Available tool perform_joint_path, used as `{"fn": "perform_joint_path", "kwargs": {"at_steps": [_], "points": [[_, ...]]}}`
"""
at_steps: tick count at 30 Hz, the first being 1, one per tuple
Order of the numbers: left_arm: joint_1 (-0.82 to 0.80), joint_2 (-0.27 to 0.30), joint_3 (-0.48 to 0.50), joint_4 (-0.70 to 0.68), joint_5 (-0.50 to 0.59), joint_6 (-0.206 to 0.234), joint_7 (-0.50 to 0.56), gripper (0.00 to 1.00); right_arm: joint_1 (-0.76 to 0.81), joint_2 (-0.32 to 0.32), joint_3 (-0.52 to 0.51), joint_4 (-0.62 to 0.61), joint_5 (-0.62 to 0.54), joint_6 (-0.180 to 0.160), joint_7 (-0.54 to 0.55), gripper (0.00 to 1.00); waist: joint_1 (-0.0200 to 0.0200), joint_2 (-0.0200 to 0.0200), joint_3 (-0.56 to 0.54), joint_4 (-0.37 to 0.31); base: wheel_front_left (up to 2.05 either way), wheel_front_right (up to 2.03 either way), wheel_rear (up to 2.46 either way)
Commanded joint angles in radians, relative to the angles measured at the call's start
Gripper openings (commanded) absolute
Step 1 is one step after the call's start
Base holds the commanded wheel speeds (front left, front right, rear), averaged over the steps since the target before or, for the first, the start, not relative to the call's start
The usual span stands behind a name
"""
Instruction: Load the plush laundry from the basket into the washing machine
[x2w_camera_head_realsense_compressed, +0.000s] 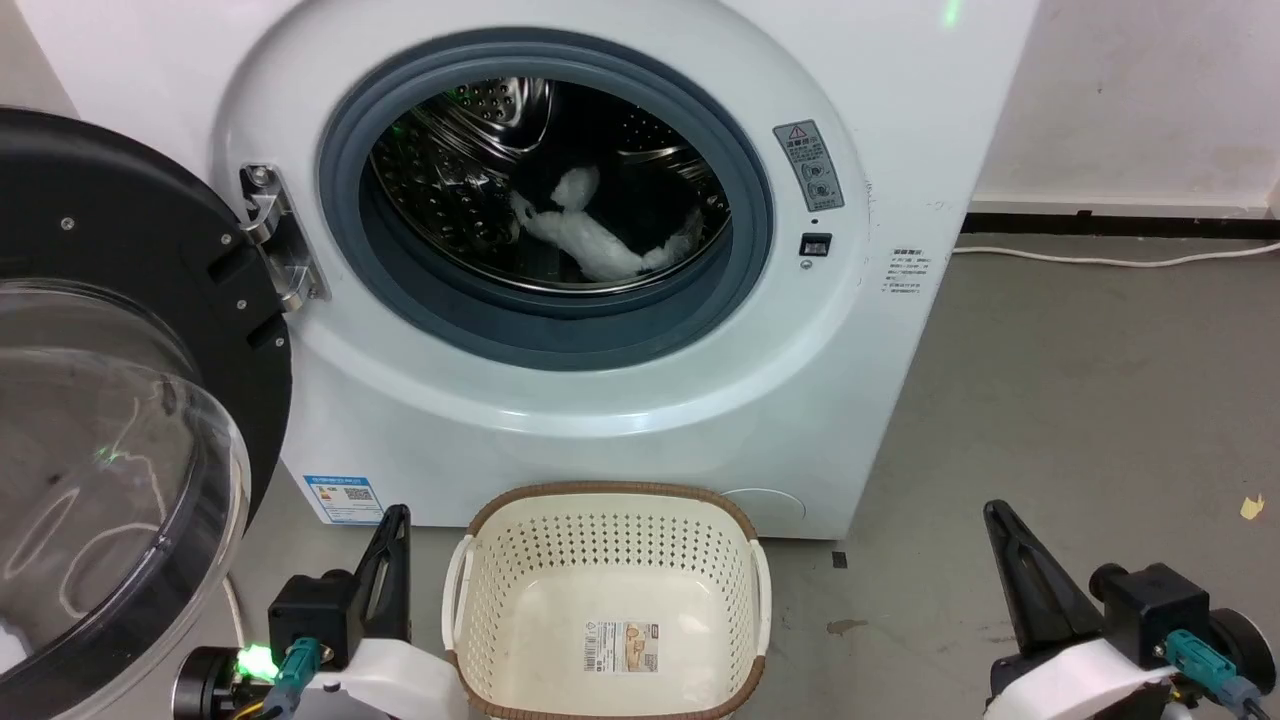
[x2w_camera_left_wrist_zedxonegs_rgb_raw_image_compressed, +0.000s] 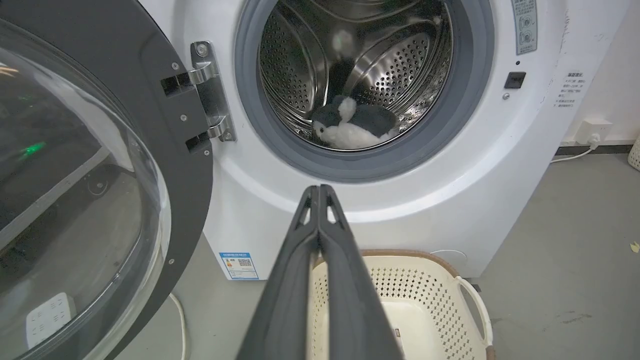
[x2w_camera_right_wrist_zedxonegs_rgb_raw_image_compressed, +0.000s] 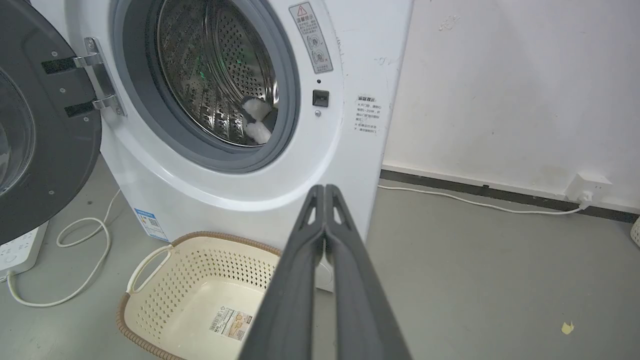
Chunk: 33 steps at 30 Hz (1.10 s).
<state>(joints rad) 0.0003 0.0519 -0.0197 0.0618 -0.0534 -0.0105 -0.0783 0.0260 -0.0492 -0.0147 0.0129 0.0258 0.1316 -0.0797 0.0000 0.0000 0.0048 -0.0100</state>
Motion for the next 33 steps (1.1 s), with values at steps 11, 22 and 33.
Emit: {"fn": "perform_joint_path", "kwargs": {"at_steps": [11,22,33], "points": [[0.000,-0.001,0.008,-0.028,0.025,0.007,0.031,0.00,-0.020,-0.001,0.007,-0.009,-0.012,-0.001,0.032,0.00,0.0000,0.0000,-0.002,0.004,0.00,0.00,0.00],[0.000,-0.001,0.014,-0.044,0.039,0.009,0.054,0.00,-0.023,-0.001,0.011,-0.011,-0.019,-0.001,0.055,0.00,0.0000,0.0000,-0.003,0.007,0.00,0.00,0.00],[0.000,-0.002,0.020,-0.062,0.053,0.010,0.078,0.00,-0.026,-0.001,0.015,-0.013,-0.026,-0.001,0.080,0.00,0.0000,0.0000,-0.005,0.010,0.00,0.00,0.00]]}}
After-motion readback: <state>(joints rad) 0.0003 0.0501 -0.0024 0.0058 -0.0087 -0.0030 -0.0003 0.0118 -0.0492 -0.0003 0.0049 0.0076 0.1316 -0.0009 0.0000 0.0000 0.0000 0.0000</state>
